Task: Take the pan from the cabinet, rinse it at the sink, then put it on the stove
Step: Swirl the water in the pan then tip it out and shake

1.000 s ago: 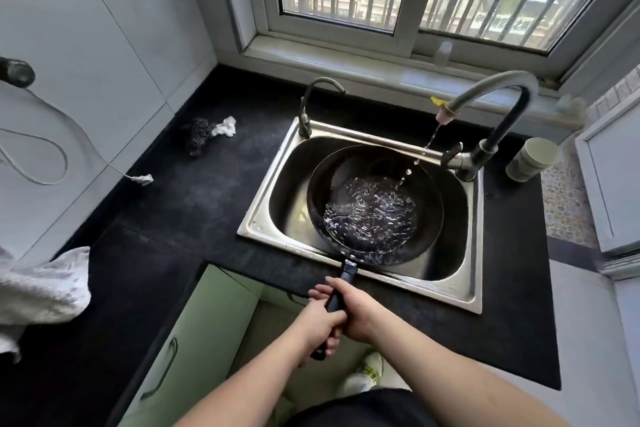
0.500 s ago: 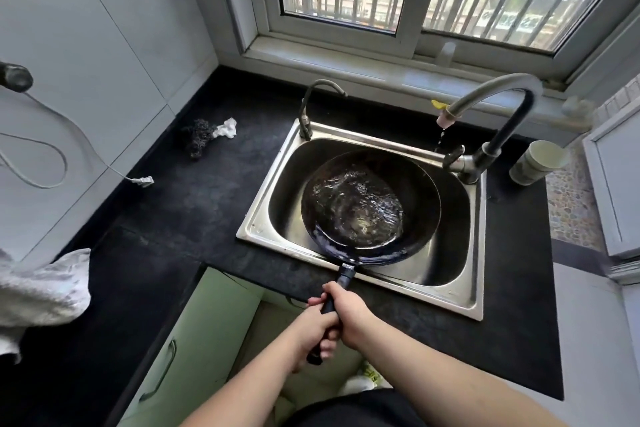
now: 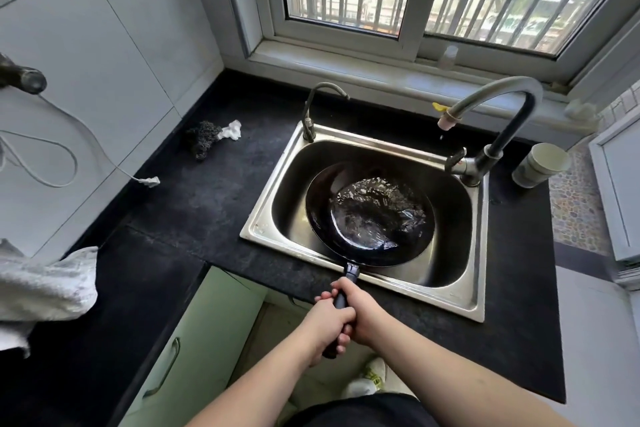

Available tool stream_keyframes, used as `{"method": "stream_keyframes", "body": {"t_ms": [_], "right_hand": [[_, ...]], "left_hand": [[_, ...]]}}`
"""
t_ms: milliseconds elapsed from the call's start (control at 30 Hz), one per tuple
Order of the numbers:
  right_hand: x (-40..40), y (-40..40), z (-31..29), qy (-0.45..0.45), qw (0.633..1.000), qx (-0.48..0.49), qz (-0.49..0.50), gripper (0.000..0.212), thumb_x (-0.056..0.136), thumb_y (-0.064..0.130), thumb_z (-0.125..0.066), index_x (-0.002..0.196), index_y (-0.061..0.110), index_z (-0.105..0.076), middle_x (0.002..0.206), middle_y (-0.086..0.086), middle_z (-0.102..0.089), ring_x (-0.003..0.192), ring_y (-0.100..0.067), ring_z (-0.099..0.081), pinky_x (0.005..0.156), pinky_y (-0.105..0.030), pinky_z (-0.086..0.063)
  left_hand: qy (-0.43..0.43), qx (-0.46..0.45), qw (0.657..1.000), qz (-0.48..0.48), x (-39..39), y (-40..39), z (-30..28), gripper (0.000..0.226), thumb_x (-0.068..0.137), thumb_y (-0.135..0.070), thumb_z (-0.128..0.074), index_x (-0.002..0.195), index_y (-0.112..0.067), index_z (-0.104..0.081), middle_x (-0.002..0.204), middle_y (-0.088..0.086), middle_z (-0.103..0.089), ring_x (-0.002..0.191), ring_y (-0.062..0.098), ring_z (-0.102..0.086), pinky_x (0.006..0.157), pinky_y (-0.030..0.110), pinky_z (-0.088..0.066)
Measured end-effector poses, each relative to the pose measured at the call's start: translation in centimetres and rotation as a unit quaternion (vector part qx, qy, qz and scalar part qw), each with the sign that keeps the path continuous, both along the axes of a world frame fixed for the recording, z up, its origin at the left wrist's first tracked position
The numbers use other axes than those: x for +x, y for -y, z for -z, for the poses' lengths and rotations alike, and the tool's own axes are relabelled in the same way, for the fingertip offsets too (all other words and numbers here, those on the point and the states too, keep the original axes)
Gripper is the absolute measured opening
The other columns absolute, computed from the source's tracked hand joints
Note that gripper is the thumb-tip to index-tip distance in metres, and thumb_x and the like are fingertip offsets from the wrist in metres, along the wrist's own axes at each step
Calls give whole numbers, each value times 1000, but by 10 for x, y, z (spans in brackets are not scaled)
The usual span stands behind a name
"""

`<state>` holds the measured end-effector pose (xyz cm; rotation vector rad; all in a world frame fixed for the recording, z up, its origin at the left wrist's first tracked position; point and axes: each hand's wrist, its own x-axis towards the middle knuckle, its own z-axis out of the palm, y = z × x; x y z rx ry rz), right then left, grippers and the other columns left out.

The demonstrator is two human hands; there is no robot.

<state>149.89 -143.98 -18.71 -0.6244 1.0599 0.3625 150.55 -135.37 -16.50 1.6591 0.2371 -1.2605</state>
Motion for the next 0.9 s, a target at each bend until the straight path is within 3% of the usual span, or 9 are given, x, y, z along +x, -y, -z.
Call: {"method": "stream_keyframes", "body": {"t_ms": [167, 333, 433, 600, 900], "right_hand": [[-8, -13, 10, 13, 997, -73, -35, 28, 86, 12, -51, 59, 8, -53, 60, -10, -66, 68, -28, -67, 69, -32, -51], [-5, -19, 10, 1, 990, -125, -61, 28, 83, 11, -50, 57, 5, -56, 60, -13, -68, 61, -28, -65, 66, -32, -50], [-1, -18, 11, 0, 993, -114, -39, 25, 83, 9, -50, 58, 6, -53, 57, -11, -65, 65, -30, -64, 69, -35, -50], [0, -10, 7, -2, 999, -52, 4, 26, 89, 9, -50, 63, 9, -48, 53, -7, -61, 53, -23, -67, 57, -26, -52], [-8, -7, 7, 16, 1000, -10, 15, 28, 89, 8, -49, 61, 8, -46, 54, -8, -58, 62, -26, -66, 66, -32, -52]], "left_hand": [[21, -33, 999, 20, -11, -16, 8, 11, 87, -6, -44, 91, -16, -44, 48, 2, -39, 32, 12, -31, 36, 16, -29], [-3, -53, 998, 18, -7, -23, 9, 14, 93, -4, -42, 99, -17, -42, 46, 2, -37, 29, 9, -28, 33, 13, -27], [-22, -61, 998, 9, -3, -21, 7, 14, 94, -5, -43, 96, -19, -41, 48, 3, -35, 29, 9, -28, 33, 12, -26], [-18, -35, 999, 13, 0, -10, 4, 11, 88, -5, -44, 90, -15, -39, 47, 0, -37, 33, 9, -31, 36, 14, -28], [32, -9, 999, 31, -10, -9, 11, 8, 79, -8, -45, 84, -13, -42, 45, 0, -42, 33, 13, -35, 41, 20, -33]]}}
